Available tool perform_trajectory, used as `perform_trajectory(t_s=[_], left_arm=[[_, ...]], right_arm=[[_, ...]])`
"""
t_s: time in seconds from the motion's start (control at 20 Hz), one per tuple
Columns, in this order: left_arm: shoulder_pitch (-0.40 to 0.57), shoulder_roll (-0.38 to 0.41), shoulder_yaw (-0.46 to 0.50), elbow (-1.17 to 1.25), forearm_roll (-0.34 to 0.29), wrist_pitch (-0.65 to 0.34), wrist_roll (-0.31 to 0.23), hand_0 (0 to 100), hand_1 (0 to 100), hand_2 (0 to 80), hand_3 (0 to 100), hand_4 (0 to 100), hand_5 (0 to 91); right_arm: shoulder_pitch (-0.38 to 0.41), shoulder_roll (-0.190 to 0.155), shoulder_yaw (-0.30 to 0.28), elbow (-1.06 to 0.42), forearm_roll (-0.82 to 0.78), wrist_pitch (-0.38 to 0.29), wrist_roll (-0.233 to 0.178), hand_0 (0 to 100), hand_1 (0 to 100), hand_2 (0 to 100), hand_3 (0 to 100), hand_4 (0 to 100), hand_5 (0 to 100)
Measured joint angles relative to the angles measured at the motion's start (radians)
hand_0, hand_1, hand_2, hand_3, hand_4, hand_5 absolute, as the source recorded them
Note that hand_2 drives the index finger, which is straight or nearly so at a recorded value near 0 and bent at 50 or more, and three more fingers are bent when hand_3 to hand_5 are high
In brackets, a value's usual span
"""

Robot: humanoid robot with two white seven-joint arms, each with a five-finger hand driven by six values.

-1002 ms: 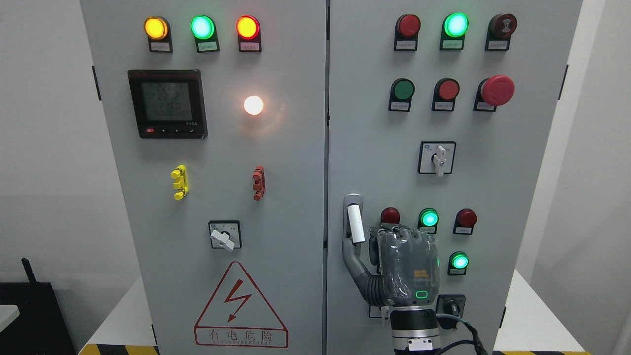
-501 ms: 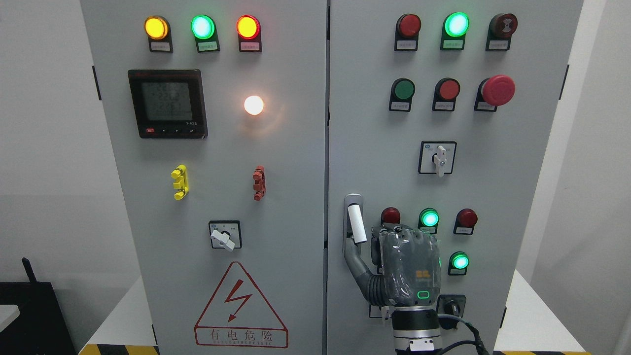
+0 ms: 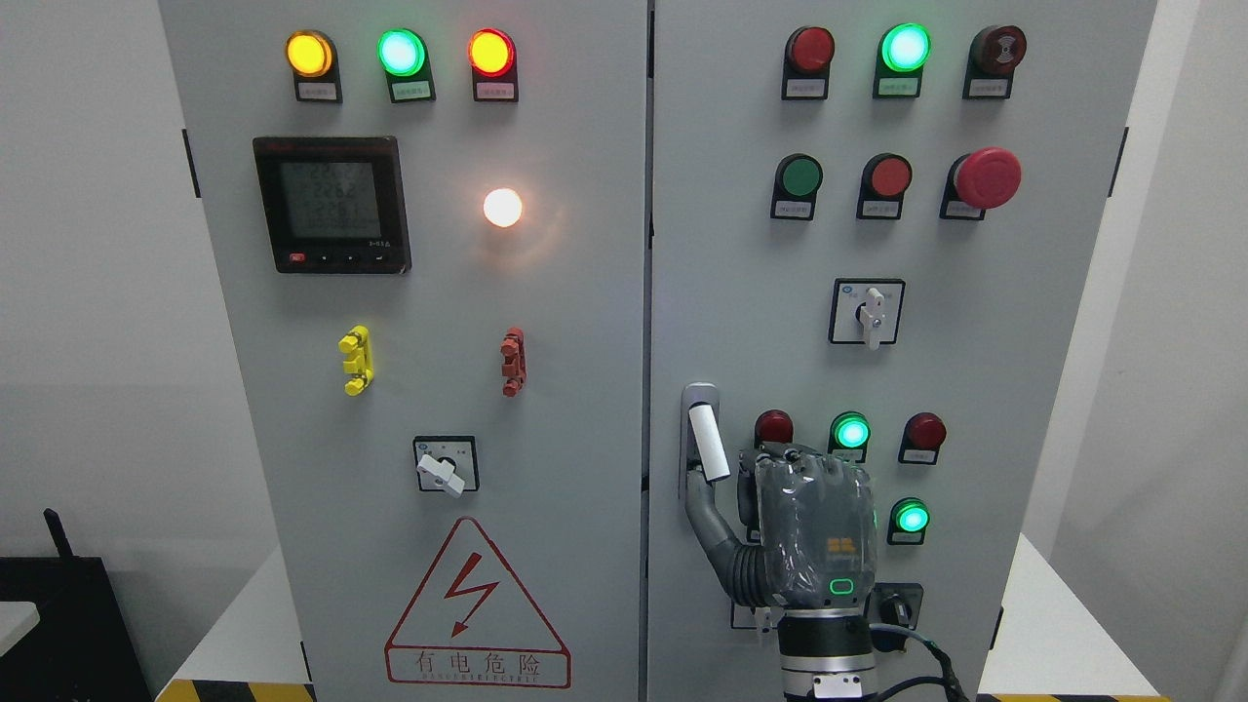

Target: Release door handle

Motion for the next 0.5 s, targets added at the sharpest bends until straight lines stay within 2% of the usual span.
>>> perform_trajectory(t_s=[0.5], left_arm=[[0.000, 0.000, 0.000, 0.000, 0.000, 0.000, 0.000, 12, 39, 0.0, 0, 0, 0.0]], right_arm=[[0.010, 0.000, -0.009, -0.009, 0.000, -0.001, -0.006, 50, 52, 100, 100, 100, 97]])
